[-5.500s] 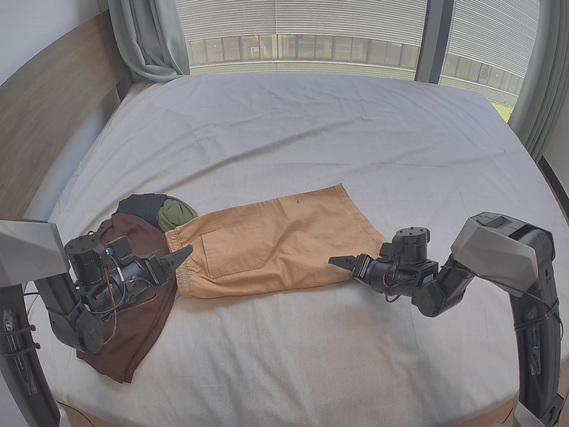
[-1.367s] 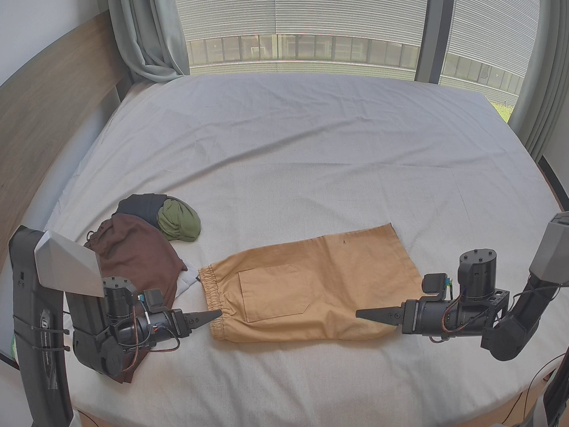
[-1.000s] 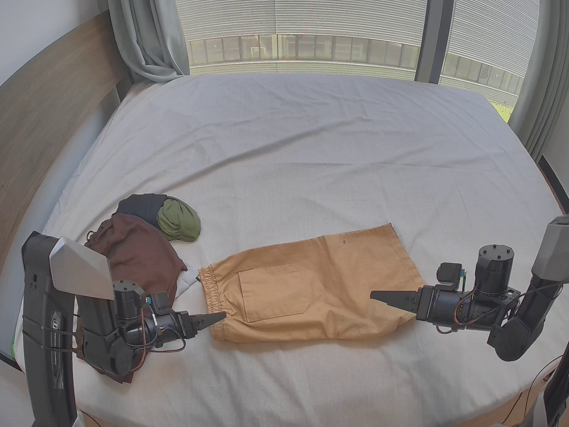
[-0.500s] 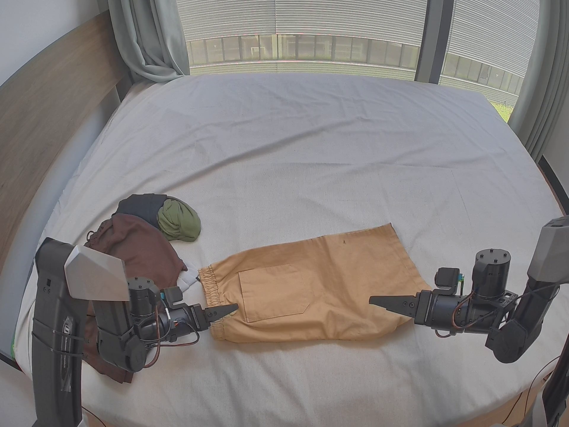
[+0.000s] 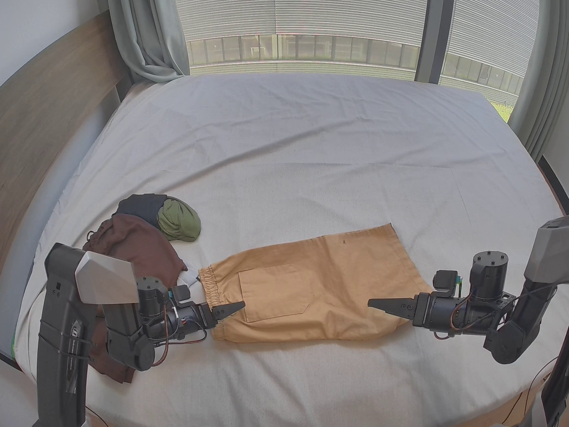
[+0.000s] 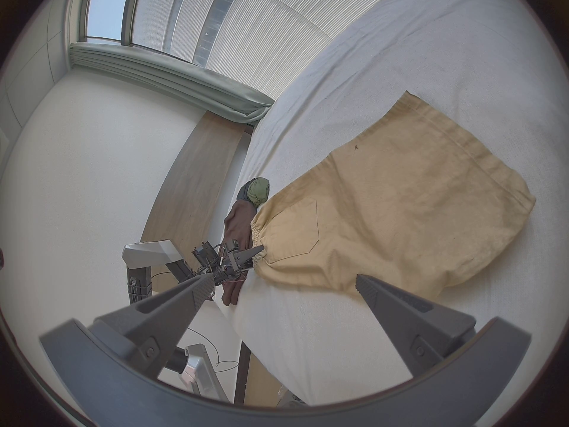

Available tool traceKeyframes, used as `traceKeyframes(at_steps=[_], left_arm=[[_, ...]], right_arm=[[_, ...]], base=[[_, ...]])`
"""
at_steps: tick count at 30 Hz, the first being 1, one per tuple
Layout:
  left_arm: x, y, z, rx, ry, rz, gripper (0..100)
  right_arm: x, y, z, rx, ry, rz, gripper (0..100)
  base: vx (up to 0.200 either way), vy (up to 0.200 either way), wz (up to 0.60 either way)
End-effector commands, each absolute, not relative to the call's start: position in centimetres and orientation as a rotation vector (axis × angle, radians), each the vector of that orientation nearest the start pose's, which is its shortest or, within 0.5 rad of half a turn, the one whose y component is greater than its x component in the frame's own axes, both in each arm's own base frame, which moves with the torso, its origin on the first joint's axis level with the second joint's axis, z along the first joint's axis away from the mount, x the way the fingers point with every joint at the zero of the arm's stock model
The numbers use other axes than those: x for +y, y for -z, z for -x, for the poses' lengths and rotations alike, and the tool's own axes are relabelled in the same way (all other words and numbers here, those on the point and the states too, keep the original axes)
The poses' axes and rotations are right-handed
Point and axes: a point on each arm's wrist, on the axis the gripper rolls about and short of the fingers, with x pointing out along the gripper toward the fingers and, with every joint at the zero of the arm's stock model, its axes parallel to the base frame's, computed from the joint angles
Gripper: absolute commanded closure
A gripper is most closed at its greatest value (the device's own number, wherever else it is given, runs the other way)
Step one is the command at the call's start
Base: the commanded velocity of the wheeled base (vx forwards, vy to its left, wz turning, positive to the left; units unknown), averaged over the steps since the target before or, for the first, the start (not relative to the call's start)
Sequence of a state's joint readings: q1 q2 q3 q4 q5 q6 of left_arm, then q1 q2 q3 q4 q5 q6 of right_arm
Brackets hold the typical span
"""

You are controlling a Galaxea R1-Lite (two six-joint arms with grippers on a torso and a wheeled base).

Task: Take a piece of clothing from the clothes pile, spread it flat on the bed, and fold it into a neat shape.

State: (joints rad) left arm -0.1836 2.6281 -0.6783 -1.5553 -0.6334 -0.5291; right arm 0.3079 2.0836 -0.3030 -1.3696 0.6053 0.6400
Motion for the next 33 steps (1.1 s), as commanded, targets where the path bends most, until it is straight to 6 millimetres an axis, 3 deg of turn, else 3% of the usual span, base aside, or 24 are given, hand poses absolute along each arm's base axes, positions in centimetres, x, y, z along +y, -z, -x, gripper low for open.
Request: traceKeyframes(at_steps=[1,16,24,33], left_arm=[[-7.9,8.4,-34.9,0.607,0.679,0.585,0],[-7.7,8.6,-35.2,0.598,0.652,0.585,0],[-6.6,7.7,-34.6,0.597,0.626,0.591,0],[-7.6,7.6,-35.0,0.583,0.647,0.583,0]], right_arm=[[9.6,-2.9,-25.9,0.712,-0.729,-0.650,0],[9.6,-2.4,-25.9,0.708,-0.728,-0.648,0],[9.6,-2.0,-26.0,0.714,-0.720,-0.647,0],[9.7,-1.6,-26.3,0.686,-0.728,-0.647,0]], base=[[0.000,0.000,0.00],[0.000,0.000,0.00],[0.000,0.000,0.00],[0.000,0.000,0.00]])
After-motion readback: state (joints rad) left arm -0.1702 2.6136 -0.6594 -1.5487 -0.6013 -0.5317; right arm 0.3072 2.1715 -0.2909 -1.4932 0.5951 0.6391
